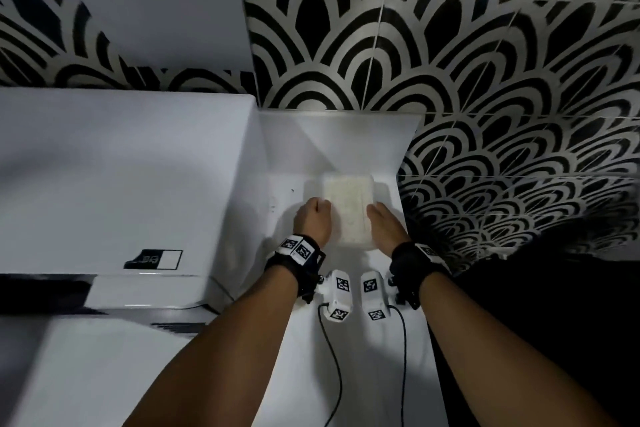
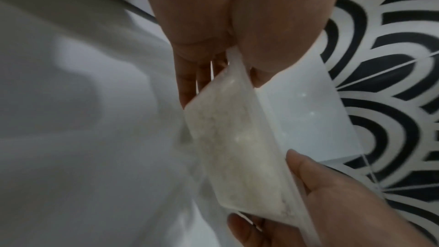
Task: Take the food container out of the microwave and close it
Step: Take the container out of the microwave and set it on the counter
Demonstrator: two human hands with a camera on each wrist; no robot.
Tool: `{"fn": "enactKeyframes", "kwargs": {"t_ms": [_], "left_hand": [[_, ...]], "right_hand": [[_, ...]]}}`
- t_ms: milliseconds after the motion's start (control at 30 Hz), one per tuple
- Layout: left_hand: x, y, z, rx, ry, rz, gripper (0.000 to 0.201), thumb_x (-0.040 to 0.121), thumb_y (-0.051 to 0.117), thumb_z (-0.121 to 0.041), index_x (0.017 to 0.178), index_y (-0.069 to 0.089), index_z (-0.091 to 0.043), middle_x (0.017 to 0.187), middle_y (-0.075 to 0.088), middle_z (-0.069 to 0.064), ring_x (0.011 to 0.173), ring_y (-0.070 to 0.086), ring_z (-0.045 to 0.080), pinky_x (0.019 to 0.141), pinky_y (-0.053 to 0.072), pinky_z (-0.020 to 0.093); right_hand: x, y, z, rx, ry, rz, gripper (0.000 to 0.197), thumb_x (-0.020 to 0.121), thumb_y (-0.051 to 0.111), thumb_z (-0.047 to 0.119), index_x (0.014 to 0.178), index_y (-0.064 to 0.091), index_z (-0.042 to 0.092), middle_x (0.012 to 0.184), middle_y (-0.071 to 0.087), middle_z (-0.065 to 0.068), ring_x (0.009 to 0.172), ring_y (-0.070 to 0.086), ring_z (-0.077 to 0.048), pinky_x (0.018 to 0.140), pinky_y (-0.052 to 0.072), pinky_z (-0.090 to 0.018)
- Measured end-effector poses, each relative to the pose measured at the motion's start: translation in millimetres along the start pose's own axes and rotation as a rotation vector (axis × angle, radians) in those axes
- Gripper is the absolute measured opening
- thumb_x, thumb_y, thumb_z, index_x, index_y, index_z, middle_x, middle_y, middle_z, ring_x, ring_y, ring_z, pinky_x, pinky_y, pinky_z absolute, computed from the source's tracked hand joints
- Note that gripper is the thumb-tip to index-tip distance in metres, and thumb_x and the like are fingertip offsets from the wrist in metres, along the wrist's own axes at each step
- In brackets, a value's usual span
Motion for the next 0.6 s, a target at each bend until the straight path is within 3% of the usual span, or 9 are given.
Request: {"fn": "enactKeyframes", "kwargs": {"t_ms": [67,167,267,367,433,533,600], "left_hand": [[12,4,2,0.050,-0.052,0.009,0.038,0.101,0.038,-0.023,0.108,0.063,0.004,0.114,0.066,0.023,0.106,0.061,0.037,0.087,0.045,0.035],[26,10,8,0.086,-0.101,0.003,0.035,0.099,0.041,-0.023,0.105,0.063,0.004,0.116,0.067,0.022,0.106,0.062,0.037,0.083,0.044,0.032],[37,13,11,0.085,-0.099,-0.002,0.028,0.099,0.043,-0.022,0.083,0.054,-0.002,0.102,0.065,0.023,0.096,0.061,0.038,0.077,0.042,0.032],[41,15,11,0.071,-0.093,-0.006,0.036,0.099,0.043,-0.021,0.064,0.038,-0.013,0.071,0.050,0.006,0.075,0.049,0.027,0.068,0.034,0.030],[41,15,11,0.052,-0.083,0.000,0.039,0.100,0.043,-0.022,0.062,0.034,-0.018,0.065,0.042,-0.001,0.071,0.044,0.024,0.064,0.032,0.029],[38,13,11,0.048,-0.043,0.035,0.039,0.102,0.042,-0.025,0.064,0.036,-0.021,0.065,0.043,-0.003,0.061,0.042,0.016,0.053,0.030,0.028],[38,11,12,0.027,-0.030,0.049,0.035,0.102,0.043,-0.026,0.069,0.045,-0.018,0.069,0.047,-0.004,0.065,0.046,0.014,0.056,0.033,0.024]], "right_hand": [[16,2,-5,-0.025,0.012,0.029,0.048,0.104,0.035,0.026,0.137,0.040,-0.008,0.146,0.043,-0.029,0.135,0.040,-0.041,0.112,0.029,-0.042],[33,6,-13,-0.060,0.014,0.063,0.046,0.104,0.035,0.026,0.134,0.042,-0.008,0.142,0.045,-0.031,0.131,0.044,-0.040,0.109,0.032,-0.043],[46,8,-17,-0.078,-0.008,0.081,0.041,0.103,0.035,0.028,0.131,0.045,0.000,0.134,0.053,-0.023,0.123,0.049,-0.037,0.104,0.036,-0.042],[57,9,-21,-0.080,-0.012,0.084,0.039,0.101,0.035,0.034,0.128,0.046,0.008,0.126,0.055,-0.017,0.121,0.051,-0.036,0.102,0.038,-0.043],[64,10,-25,-0.076,-0.009,0.084,0.040,0.100,0.035,0.038,0.130,0.045,0.013,0.133,0.053,-0.015,0.122,0.050,-0.034,0.105,0.037,-0.044],[71,12,-29,-0.099,0.000,0.084,0.042,0.098,0.033,0.043,0.131,0.043,0.018,0.139,0.050,-0.015,0.124,0.049,-0.035,0.108,0.036,-0.048],[74,11,-30,-0.104,-0.002,0.083,0.042,0.098,0.032,0.044,0.130,0.042,0.019,0.138,0.050,-0.015,0.122,0.049,-0.036,0.107,0.037,-0.048]]}}
Point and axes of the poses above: each hand's wrist, its own x-axis towards the middle knuckle, its own y-axis out of the palm, z = x × y, the point moved 2 cm from there along x, towards the middle knuckle
